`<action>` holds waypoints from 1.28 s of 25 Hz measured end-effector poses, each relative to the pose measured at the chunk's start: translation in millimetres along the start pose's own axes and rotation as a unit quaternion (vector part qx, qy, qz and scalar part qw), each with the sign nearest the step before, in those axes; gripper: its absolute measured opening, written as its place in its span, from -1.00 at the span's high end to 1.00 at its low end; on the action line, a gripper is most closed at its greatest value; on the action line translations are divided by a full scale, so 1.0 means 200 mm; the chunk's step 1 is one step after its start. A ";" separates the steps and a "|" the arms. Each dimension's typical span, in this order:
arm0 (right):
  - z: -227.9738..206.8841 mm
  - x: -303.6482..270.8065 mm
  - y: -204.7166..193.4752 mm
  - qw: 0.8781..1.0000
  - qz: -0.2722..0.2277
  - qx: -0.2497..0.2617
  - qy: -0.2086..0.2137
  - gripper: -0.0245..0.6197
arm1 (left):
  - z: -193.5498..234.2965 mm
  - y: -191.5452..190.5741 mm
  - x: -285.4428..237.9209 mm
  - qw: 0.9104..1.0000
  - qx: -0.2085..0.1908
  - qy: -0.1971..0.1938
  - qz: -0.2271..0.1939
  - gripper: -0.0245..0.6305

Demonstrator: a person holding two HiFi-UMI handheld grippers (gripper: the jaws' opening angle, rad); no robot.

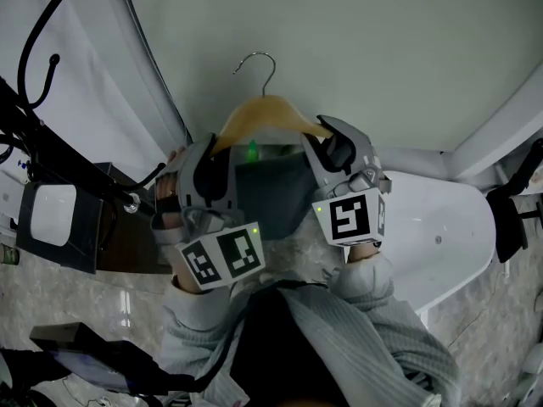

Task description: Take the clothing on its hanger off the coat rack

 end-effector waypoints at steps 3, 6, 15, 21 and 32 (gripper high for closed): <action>0.01 0.00 -0.01 1.000 0.005 0.000 0.000 0.56 | 0.00 0.01 0.00 1.000 0.000 0.000 0.000 0.59; 0.02 -0.02 -0.02 1.000 0.012 0.002 0.004 0.58 | 0.00 -0.01 0.00 1.000 -0.001 -0.001 0.002 0.59; 0.06 -0.03 -0.02 1.000 0.014 0.002 0.006 0.59 | 0.00 -0.02 0.01 1.000 -0.008 -0.003 0.003 0.59; 0.07 -0.04 0.00 1.000 0.014 0.008 0.008 0.59 | 0.01 -0.04 0.03 1.000 -0.009 -0.005 0.007 0.59; 0.09 -0.02 0.04 1.000 0.015 0.017 0.003 0.59 | 0.03 -0.05 0.06 1.000 -0.008 -0.006 0.007 0.59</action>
Point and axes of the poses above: the fingertips, and each gripper's own axes: x backward along the fingers, z to its left, y out of its top, the point moved 2 cm from there along x, backward along the fingers, and after that the axes turned 13 degrees about y, right-handed, at the moved point
